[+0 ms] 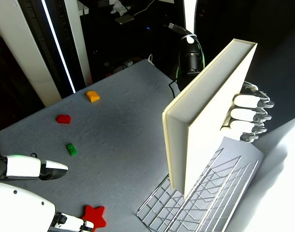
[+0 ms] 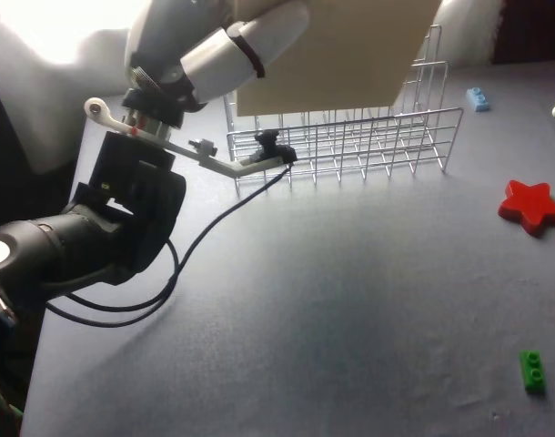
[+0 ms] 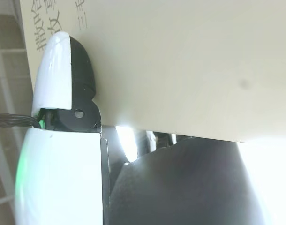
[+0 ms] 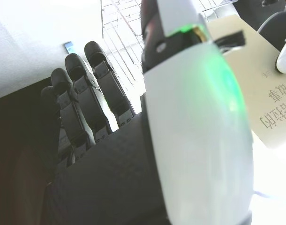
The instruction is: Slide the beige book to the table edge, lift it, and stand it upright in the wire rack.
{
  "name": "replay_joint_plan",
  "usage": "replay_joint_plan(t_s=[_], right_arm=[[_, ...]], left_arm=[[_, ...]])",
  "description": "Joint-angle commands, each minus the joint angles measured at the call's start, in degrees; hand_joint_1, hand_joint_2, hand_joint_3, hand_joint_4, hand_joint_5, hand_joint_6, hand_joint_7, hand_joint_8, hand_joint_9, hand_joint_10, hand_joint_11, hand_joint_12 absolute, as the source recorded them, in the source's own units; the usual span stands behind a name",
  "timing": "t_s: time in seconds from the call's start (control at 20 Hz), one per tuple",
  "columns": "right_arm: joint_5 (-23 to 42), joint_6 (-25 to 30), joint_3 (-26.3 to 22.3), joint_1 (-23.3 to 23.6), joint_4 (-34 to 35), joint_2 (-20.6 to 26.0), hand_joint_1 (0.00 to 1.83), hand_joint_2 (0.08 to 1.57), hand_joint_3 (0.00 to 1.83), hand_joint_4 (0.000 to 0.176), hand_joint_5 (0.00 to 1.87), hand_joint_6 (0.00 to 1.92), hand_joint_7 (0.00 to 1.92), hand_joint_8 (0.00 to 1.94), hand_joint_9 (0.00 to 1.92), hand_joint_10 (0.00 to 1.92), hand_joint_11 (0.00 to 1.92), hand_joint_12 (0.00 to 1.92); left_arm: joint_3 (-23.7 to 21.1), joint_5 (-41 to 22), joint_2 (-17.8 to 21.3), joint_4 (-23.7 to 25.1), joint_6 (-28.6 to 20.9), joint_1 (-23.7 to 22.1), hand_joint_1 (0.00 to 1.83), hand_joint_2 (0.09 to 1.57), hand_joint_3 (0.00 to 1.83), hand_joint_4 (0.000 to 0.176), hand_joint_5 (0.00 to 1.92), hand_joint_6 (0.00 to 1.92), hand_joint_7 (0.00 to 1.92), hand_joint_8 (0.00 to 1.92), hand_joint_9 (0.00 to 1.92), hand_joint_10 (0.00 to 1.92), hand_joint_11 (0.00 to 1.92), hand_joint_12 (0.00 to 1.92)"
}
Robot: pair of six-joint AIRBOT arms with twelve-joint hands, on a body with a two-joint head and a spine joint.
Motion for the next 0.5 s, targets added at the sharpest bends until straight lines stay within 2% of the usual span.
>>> replay_joint_plan(t_s=[0.0,0.15,0.2,0.25,0.3,0.45], right_arm=[[-4.2,0.1,0.2,0.9,1.0,0.3,0.22,1.1,0.0,0.0,0.35,0.01,0.37,0.01,0.37,0.01,0.01,0.96],[-4.3,0.0,0.3,0.9,1.0,0.3,0.26,1.08,0.0,0.0,0.36,0.01,0.38,0.01,0.38,0.01,0.01,0.96],[-4.3,0.0,0.3,0.9,1.0,0.2,0.25,1.08,0.0,0.0,0.37,0.01,0.39,0.01,0.38,0.01,0.02,0.96],[-4.3,0.0,0.3,0.9,1.0,0.2,0.24,1.09,0.0,0.0,0.35,0.0,0.38,0.0,0.37,0.0,0.01,0.96],[-4.3,0.0,0.3,0.9,1.0,0.2,0.24,1.09,0.0,0.0,0.34,0.0,0.36,0.0,0.36,0.0,0.0,0.95],[-4.3,-0.1,0.4,0.9,1.0,0.2,0.24,1.09,0.0,0.0,0.35,0.0,0.37,0.0,0.37,0.0,0.01,0.96]], left_arm=[[0.4,-6.4,0.1,-0.7,-1.0,-0.2,1.47,1.24,0.0,0.0,0.74,1.29,0.54,1.45,0.63,1.49,0.63,1.67],[0.4,-6.2,-0.6,-1.3,-1.1,0.1,1.47,1.25,0.0,0.0,0.67,1.36,0.52,1.46,0.62,1.53,0.69,1.63],[0.5,-6.2,-0.8,-1.6,-1.1,0.3,1.48,1.21,0.0,0.0,0.76,1.25,0.6,1.39,0.7,1.44,0.8,1.55],[0.7,-6.2,-1.0,-1.6,-1.1,0.4,1.47,1.23,0.01,0.0,0.72,1.31,0.55,1.43,0.66,1.48,0.68,1.6],[1.1,-6.2,-1.3,-1.9,-1.1,0.6,1.47,1.24,0.0,0.0,0.71,1.34,0.52,1.46,0.63,1.51,0.65,1.64],[2.9,-6.2,-2.4,-2.3,-1.1,1.0,1.47,1.24,0.0,0.0,0.7,1.34,0.54,1.43,0.64,1.49,0.65,1.66]])
